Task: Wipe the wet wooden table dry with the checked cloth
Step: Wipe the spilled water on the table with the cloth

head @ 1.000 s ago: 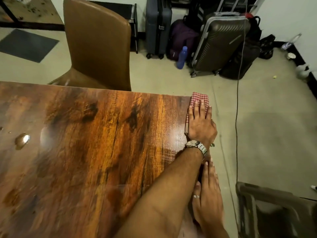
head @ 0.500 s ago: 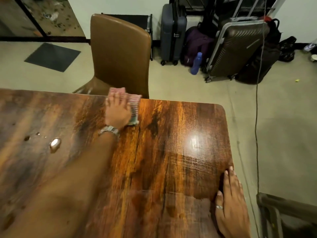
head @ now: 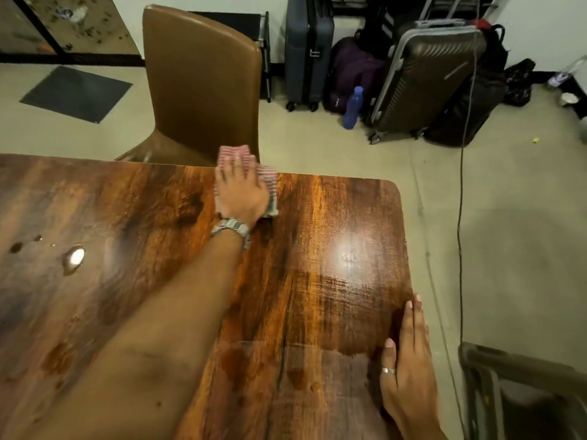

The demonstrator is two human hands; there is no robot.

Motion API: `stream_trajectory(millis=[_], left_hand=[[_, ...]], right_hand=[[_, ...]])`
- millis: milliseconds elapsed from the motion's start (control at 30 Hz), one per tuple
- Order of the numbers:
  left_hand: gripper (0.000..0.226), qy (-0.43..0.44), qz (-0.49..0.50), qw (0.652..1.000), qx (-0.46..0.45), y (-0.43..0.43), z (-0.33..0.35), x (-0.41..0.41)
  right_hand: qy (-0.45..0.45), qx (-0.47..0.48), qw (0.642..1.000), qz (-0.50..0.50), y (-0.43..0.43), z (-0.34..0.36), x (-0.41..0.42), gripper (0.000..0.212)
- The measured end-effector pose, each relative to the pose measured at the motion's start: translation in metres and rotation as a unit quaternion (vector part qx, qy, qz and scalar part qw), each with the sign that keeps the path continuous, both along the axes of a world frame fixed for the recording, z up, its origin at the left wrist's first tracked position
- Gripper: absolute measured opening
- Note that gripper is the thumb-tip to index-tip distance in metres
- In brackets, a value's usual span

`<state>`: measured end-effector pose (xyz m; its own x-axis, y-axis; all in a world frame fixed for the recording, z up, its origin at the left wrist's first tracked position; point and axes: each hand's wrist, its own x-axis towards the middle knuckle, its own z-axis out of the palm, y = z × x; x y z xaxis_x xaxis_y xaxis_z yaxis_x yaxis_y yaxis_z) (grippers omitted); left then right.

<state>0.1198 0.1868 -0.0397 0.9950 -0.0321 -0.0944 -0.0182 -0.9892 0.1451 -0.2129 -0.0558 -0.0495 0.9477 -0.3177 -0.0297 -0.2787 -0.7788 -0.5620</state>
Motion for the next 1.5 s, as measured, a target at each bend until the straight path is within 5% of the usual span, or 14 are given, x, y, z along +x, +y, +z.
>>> stream_trajectory(millis=[267, 533, 667, 867, 1000, 1333, 1500], left_hand=[[0.063, 0.034, -0.2, 0.979, -0.028, -0.228, 0.007, -0.089], [0.065, 0.028, -0.254, 0.965, -0.062, -0.229, 0.01, -0.259], [0.064, 0.054, -0.246, 0.962, -0.105, -0.204, 0.005, -0.335], [0.063, 0.068, -0.193, 0.977, -0.067, -0.118, 0.013, -0.349], [0.063, 0.066, -0.111, 0.99, -0.047, -0.023, 0.015, -0.341], [0.07, 0.054, 0.091, 0.994, -0.004, 0.263, 0.012, -0.328], [0.07, 0.041, 0.151, 0.988, -0.008, 0.295, 0.006, -0.378]], right_hand=[[-0.082, 0.096, 0.99, -0.062, -0.006, -0.004, -0.004, 0.066], [-0.193, 0.26, 0.909, -0.262, -0.04, 0.004, -0.036, 0.061], [-0.157, 0.259, 0.925, -0.23, -0.04, 0.011, -0.059, 0.058], [-0.061, 0.141, 0.988, 0.002, -0.003, 0.017, -0.062, 0.06], [0.016, -0.006, 0.991, 0.136, 0.035, 0.016, -0.066, 0.06], [0.006, -0.02, 0.996, 0.086, 0.055, 0.019, -0.077, 0.062], [0.0, 0.002, 0.999, 0.033, 0.056, 0.021, -0.077, 0.062]])
